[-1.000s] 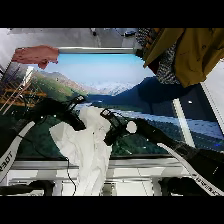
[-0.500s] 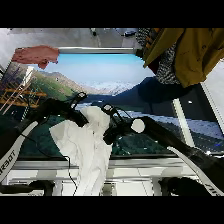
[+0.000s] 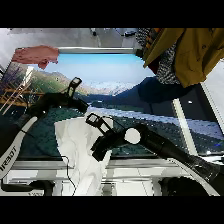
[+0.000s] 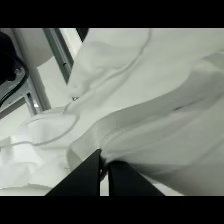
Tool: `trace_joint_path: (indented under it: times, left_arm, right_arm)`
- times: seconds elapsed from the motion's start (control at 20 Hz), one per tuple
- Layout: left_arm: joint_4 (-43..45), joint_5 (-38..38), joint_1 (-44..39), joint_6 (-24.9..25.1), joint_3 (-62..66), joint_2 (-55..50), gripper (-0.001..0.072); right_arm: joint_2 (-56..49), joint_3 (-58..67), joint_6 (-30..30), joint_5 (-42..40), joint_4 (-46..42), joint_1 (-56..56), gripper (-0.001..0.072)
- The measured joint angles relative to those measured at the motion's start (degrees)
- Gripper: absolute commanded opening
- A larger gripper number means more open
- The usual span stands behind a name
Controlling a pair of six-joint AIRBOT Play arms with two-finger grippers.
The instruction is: Fold the clothes and pants, and hang the long-sleeved shirts on hangers.
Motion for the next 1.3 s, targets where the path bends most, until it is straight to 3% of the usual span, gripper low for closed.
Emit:
trace_joint_path:
  times: [0.05, 0.1, 0.15, 0.25, 0.3, 0.5, 0.6, 0.65, 0.75, 0.85, 1.3]
  left_arm:
    - [-0.13, 2.05, 0.81, -2.29, 1.40, 0.17, 0.0157]
    - [-0.09, 4.96, 1.81, -4.70, 2.32, 0.37, 0.0219]
    - [0.04, 8.44, 3.02, -6.93, 2.67, 0.68, 0.0394]
    - [0.26, 15.41, 5.25, -8.04, 1.29, 1.60, 0.0422]
    - [0.33, 18.60, 6.05, -6.05, -0.24, 2.25, 0.0422]
    - [0.37, 26.25, 6.91, 9.90, -7.50, 4.68, 0.0428]
    - [0.98, 25.66, 5.64, 16.04, -9.53, 5.18, 0.0521]
    - [1.88, 24.57, 4.57, 18.27, -10.16, 5.33, 0.0521]
    - [4.81, 22.18, 1.90, 21.24, -10.93, 5.51, 0.0551]
    - [8.09, 20.00, -1.31, 23.02, -11.32, 5.60, 0.0634]
    - [13.44, 7.34, -10.58, 24.87, -11.74, 6.49, 0.0652]
  right_arm:
    - [0.00, 0.04, 0.42, -0.09, -0.46, 0.24, 0.0033]
    - [0.07, 0.07, 0.72, -0.11, -1.05, 0.20, 0.0033]
    - [0.07, 0.07, 1.09, -0.11, -1.70, -0.22, 0.0033]
    - [0.13, 0.09, 1.64, 0.55, -2.71, -2.03, 0.0034]
    - [0.24, 0.09, 1.88, 0.96, -3.17, -3.61, 0.0035]
    - [1.73, 0.11, 2.27, 4.33, -3.89, -11.15, 0.0035]
    - [2.34, 0.09, 2.32, 5.97, -3.91, -14.40, 0.0035]
    - [2.54, 0.09, 2.29, 6.67, -3.98, -15.80, 0.0035]
    - [2.78, 0.09, 2.29, 7.56, -3.98, -17.86, 0.0035]
    - [2.89, 0.09, 2.29, 7.96, -4.13, -19.06, 0.0035]
    - [2.99, 0.09, 2.27, 8.52, -4.22, -20.28, 0.0035]
